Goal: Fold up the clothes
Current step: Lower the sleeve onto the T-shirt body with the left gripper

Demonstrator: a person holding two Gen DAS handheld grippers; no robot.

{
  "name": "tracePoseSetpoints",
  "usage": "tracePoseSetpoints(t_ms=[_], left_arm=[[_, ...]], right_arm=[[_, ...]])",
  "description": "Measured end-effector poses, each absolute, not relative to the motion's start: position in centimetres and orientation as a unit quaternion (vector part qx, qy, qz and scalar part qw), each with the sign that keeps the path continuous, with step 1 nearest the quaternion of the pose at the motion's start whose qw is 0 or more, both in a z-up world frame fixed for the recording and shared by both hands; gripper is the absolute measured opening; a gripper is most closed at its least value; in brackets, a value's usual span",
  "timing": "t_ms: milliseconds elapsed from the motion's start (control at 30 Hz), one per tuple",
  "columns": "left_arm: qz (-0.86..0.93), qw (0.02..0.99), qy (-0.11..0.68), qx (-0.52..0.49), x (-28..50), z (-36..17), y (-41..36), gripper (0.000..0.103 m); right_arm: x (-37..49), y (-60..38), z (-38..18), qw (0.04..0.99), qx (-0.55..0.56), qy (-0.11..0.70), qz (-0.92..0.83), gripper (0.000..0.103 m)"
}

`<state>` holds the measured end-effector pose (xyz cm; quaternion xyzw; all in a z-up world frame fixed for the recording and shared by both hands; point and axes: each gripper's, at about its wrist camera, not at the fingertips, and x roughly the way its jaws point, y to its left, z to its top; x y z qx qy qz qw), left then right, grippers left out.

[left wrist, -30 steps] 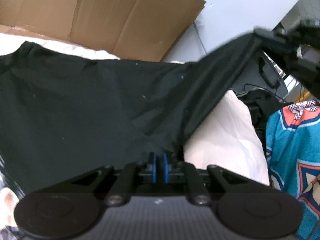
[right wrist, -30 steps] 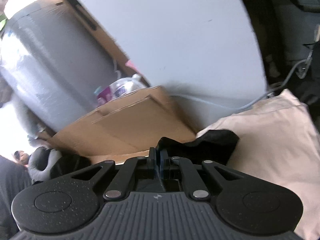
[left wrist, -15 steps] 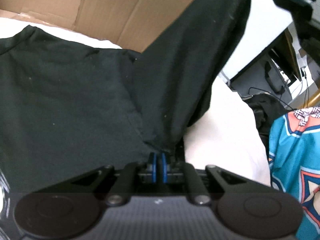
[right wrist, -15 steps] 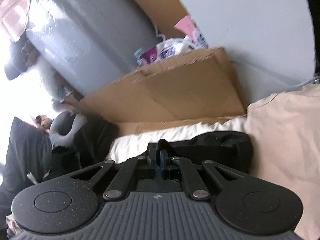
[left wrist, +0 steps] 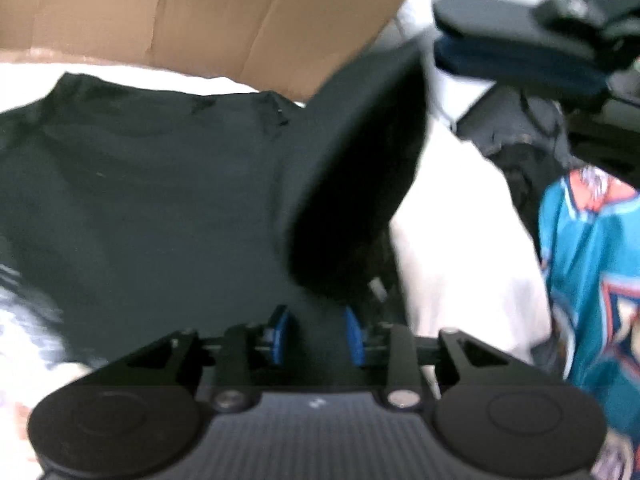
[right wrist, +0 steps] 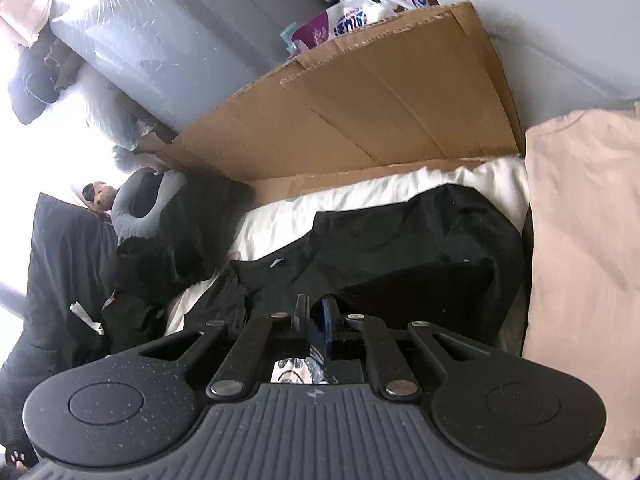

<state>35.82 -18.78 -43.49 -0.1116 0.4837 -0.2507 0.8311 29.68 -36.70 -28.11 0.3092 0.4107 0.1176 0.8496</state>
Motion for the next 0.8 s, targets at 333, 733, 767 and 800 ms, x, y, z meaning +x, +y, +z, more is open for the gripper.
tracePoseSetpoints(t_ms=[333, 733, 767, 800], left_arm=[[-0.242, 0.843, 0.48, 0.009, 35.0, -39.7, -14.3, 0.055], [-0.269, 0.843, 0.436, 0.167, 34.2, -41.2, -19.1, 0.059], [-0.267, 0.842, 0.435, 0.175, 34.2, -41.6, -19.4, 0.058], [-0.267, 0.841, 0.435, 0.178, 34.2, -41.9, -19.6, 0.058]], right_arm=[[28.1, -38.7, -29.3, 0.859, 0.287, 0.418, 0.078, 0.029], [27.1, -37.7, -34.3, 0.866, 0.176, 0.465, 0.047, 0.044], [27.0, -37.6, -34.7, 0.866, 0.167, 0.469, 0.046, 0.044], [27.0, -37.4, -35.1, 0.866, 0.158, 0.472, 0.045, 0.044]])
